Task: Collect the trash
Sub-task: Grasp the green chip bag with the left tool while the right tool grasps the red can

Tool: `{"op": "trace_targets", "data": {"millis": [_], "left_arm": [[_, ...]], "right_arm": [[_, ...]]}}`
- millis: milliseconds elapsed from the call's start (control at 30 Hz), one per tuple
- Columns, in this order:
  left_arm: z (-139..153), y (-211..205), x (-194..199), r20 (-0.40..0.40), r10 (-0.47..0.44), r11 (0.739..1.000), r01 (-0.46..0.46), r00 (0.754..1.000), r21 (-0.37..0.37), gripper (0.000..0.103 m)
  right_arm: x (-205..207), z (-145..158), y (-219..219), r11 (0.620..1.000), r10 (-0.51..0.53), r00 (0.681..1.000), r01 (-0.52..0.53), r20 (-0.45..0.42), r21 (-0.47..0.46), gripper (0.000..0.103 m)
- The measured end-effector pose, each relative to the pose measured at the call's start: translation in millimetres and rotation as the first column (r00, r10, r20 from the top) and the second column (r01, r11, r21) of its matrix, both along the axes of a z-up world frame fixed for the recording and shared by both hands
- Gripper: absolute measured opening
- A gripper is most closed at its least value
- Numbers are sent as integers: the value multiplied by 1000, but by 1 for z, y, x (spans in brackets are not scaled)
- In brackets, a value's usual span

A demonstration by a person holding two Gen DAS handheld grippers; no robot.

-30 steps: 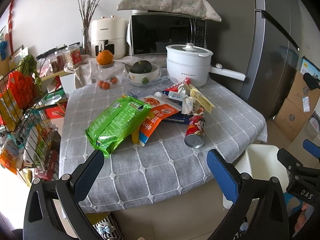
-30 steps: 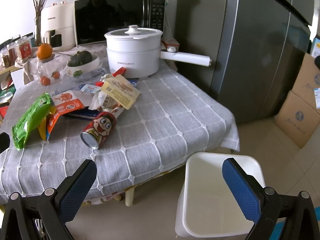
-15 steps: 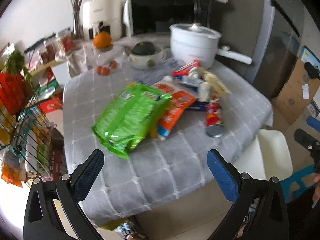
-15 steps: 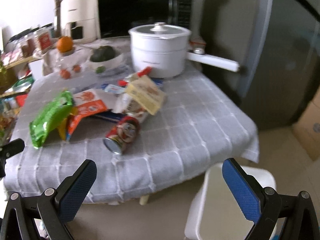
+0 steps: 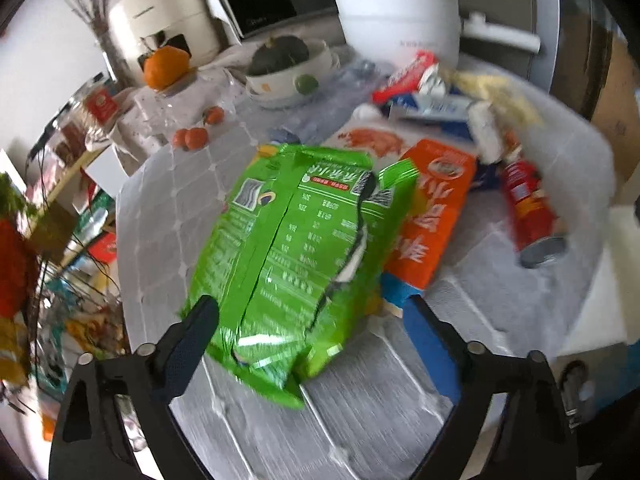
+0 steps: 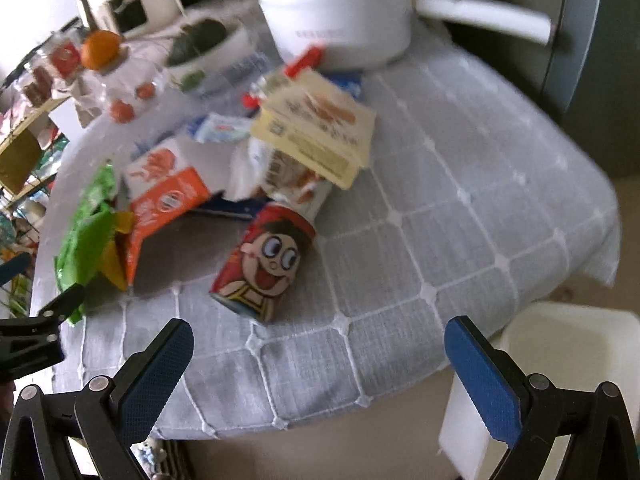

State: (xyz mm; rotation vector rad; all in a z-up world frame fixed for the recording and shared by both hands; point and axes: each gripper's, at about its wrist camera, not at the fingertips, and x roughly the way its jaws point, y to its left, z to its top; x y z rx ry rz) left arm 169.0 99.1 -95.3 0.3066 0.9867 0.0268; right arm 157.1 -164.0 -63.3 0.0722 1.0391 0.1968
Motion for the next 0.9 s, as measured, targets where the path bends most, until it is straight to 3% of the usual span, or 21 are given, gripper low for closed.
{"op": "trace_targets", "data": {"millis": [67, 167, 233, 333, 467, 567, 667, 700, 733, 900], "left_arm": [[-8, 3, 7, -10, 12, 999, -11, 1000, 37, 85], [-15, 10, 17, -65, 31, 999, -31, 997, 11, 66], [-13, 16, 20, -75, 49, 999, -49, 996, 2, 35], [-4, 28, 20, -59, 71, 996, -74, 996, -55, 17], [13, 47, 16, -24, 110, 983, -112, 994, -145, 8], [24, 60, 11, 11, 137, 971, -132, 990, -197, 4], [37, 79, 4, 43, 185, 948, -167, 982, -269, 2], [41, 84, 3, 48, 198, 940, -176, 979, -291, 2], [44, 88, 1, 53, 208, 932, -182, 977, -312, 1], [61, 104, -15, 91, 250, 890, -192, 964, -413, 0]], "right_arm": [[15, -7, -1, 1000, -18, 999, 19, -29, 23, 103], [31, -14, 1, 998, -28, 998, 31, -54, 47, 103], [39, -21, 5, 997, -30, 997, 34, -76, 63, 103], [51, -34, 15, 994, -32, 992, 45, -122, 100, 103], [62, -48, 26, 989, -62, 984, 83, -166, 124, 103], [66, -57, 29, 985, -91, 977, 117, -192, 128, 94], [68, -66, 28, 979, -112, 968, 146, -224, 144, 77], [68, -68, 26, 975, -109, 967, 150, -230, 166, 63], [68, -71, 24, 966, -102, 964, 155, -245, 207, 57], [63, -68, 14, 951, -103, 965, 167, -242, 261, 56]]}}
